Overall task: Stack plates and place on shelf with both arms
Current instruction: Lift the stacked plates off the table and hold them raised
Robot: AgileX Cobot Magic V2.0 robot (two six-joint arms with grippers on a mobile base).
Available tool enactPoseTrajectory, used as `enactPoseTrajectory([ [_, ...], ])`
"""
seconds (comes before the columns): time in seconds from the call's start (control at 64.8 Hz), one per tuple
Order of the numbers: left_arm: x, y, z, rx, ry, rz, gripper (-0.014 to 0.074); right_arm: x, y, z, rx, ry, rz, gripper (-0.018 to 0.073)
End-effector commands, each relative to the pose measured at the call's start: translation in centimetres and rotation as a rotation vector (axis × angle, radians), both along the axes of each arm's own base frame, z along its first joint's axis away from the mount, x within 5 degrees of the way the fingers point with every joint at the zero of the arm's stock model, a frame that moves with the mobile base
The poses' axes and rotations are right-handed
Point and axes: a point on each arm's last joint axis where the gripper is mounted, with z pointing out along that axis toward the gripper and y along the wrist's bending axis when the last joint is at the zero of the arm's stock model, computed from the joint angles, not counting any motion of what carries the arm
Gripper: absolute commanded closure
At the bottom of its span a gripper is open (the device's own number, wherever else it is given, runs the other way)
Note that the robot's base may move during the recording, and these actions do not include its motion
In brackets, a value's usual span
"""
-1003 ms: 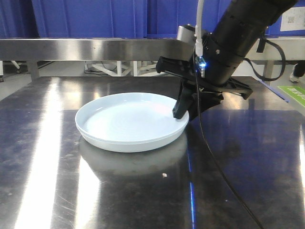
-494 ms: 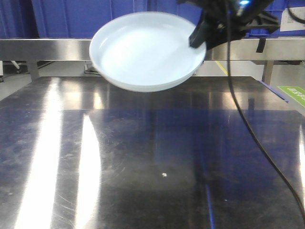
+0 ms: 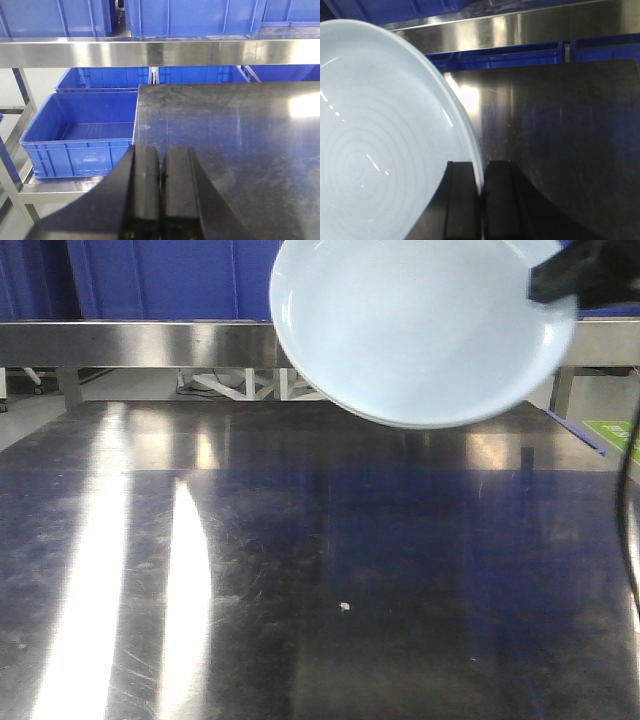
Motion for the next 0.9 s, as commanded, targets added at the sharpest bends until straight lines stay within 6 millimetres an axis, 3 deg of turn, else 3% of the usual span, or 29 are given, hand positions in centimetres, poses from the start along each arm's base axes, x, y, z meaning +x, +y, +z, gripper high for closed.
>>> enactPoseTrajectory([
  [0.0,0.1,0.0,1.8,-0.019,-0.112,0.008,0.0514,-1.7,-1.3,2.7,0.013,-0.2,-0.045,0.051],
  [0.293,0.1,0.0,1.8,-0.019,-0.112,0.008,0.0513,-5.7,-5.8,3.7,-0.025,-0.326,-0.228,0.051],
  [0.633,0.1,0.0,1.8,-0.019,-0.112,0.008,0.0514,-9.6,-6.4,3.7,-0.036,-0.446,-0.237,0.051],
  [0.88,0.1,0.0,1.8,-0.019,-0.112,0.008,0.0514,-10.2,-6.4,3.3,-0.034,-0.454,-0.238,0.051],
])
